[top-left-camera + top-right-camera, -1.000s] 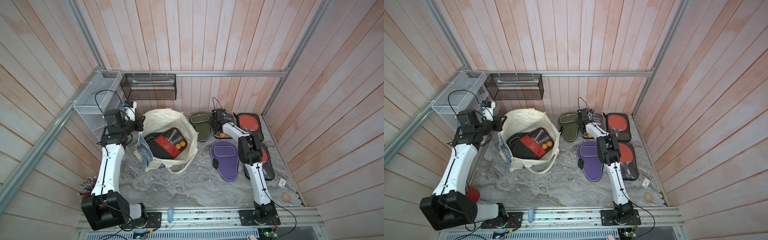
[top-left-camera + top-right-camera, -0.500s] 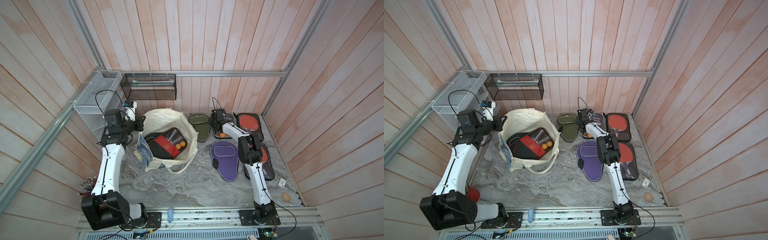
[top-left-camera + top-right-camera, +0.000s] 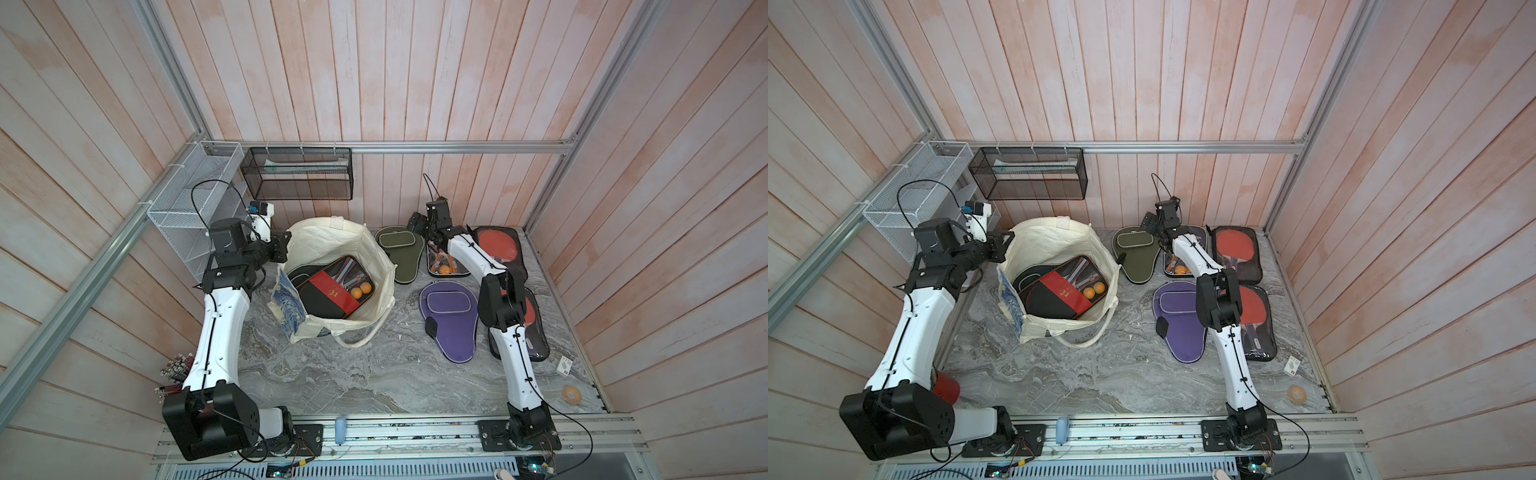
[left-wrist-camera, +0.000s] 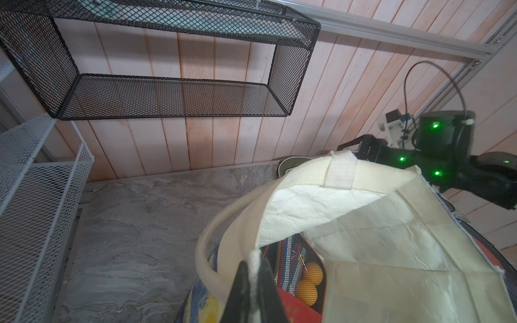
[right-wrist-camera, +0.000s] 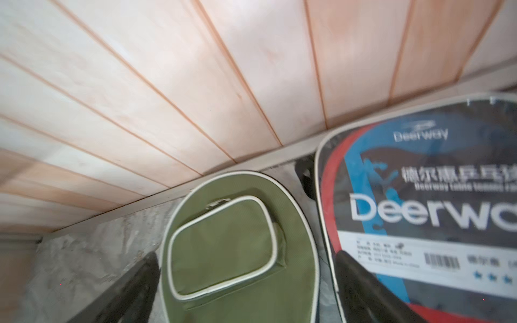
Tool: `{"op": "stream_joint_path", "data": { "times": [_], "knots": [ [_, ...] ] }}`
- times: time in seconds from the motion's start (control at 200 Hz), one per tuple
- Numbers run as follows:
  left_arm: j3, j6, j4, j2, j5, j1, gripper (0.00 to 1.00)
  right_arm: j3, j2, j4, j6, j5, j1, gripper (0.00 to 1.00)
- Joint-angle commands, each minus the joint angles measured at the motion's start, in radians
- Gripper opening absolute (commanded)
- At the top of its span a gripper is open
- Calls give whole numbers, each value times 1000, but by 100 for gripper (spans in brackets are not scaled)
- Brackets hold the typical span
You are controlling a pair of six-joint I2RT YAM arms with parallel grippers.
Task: Remove the ping pong set from the canvas bag
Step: Place the ping pong set at the center of the board.
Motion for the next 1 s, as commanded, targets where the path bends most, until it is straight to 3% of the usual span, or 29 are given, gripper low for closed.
{"op": "stream_joint_path", "data": {
  "times": [0.0,0.165,0.305,0.475,0.615,0.8,0.995],
  "knots": [
    [16,-13,99,-17,45,-14,0,7,-155,-48,-228,-98,7,98],
    [3,-18,102,-17,53,-20,0,-104,-370,-65,-519,-315,36,98],
    [-9,-24,106,-16,59,-44,0,-193,-516,-175,-817,-443,196,99],
    [-5,-26,105,-16,56,-75,0,-232,-553,-308,-1017,-533,366,100],
    [10,-31,103,-14,64,-83,0,-239,-527,-335,-1085,-575,445,100],
    [22,-39,106,-8,73,-100,0,-132,-401,-336,-1032,-445,478,98],
    [25,-44,110,5,84,-129,0,-78,-310,-328,-1031,-418,507,95]
  ]
}}
